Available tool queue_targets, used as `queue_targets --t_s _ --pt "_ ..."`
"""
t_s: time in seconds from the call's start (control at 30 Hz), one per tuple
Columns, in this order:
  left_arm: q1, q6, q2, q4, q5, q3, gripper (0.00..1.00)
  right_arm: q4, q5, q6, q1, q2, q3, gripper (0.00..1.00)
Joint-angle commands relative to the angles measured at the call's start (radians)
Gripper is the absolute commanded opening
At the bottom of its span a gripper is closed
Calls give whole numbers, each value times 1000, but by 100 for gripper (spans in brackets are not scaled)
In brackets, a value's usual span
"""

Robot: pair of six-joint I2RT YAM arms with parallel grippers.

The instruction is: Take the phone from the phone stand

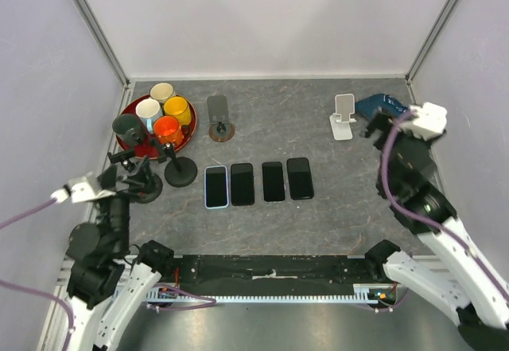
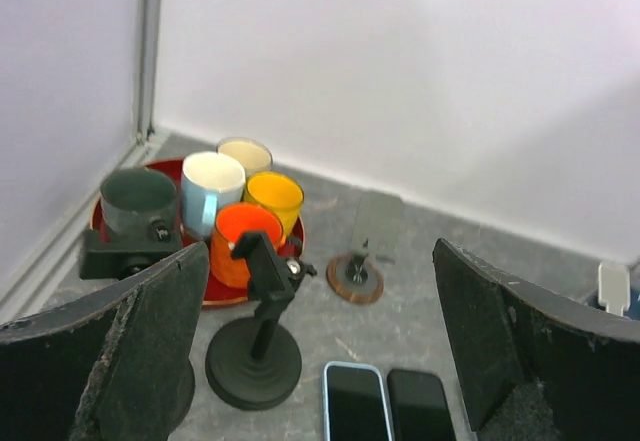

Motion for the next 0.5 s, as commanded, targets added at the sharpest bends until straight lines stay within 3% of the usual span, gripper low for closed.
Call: queue_targets --t_s 0.0,0.13,0.47 --pt "5 66 -113 51 -96 40 100 219 -44 -278 -2 -224 -169 98" --pt "5 97 -216 48 -157 40 100 276 -76 -348 -2 -385 -268 98" --pt "5 86 -215 37 -179 72 100 317 -100 -368 0 -600 -419 98"
